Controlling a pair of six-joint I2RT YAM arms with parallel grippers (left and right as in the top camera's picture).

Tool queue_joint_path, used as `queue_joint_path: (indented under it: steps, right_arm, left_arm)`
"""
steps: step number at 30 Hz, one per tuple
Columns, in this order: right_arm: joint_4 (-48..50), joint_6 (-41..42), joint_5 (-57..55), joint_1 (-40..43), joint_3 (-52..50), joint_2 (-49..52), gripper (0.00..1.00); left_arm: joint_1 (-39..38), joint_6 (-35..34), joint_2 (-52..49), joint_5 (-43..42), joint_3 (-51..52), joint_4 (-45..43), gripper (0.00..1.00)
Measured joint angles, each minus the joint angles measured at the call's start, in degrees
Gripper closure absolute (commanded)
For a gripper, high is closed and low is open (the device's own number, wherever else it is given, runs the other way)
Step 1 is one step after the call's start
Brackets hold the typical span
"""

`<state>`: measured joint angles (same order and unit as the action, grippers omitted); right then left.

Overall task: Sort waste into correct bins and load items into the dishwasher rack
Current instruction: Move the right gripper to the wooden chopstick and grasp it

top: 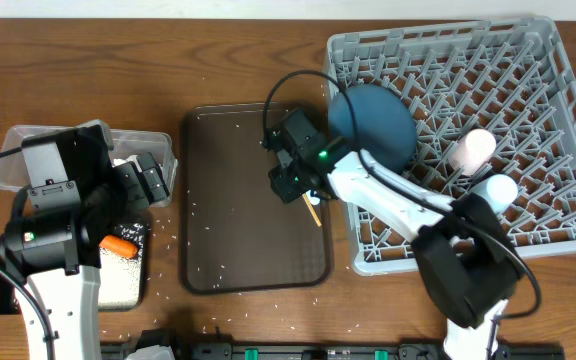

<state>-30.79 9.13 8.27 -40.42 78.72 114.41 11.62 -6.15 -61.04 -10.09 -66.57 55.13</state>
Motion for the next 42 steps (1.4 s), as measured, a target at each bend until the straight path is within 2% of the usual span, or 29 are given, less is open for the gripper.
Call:
queue_joint_path:
  steps: [8,22,30,42]
  right_arm:
    - [0.7,0.5,-3.8,-0.2,0.0,3.5,0.62]
    - [0.3,0.5,-4.7,-0.3,0.0,3.3,0.57]
    - [-0.1,2.0,-6.8,-0.3,0.0,-0.8,0.54]
    - [-0.8,4.8,-9.3,-0.3,0.1,1.7,0.53]
  left_arm:
    - [0.0,0.0,0.0,0.0,0.0,0.0,0.02]
    - [0.0,0.0,0.0,0.0,0.0,0.0,0.02]
    - [0.0,0.0,0.0,0.0,0.0,0.0,0.02]
    - [0.0,0.0,0.0,0.0,0.0,0.0,0.02]
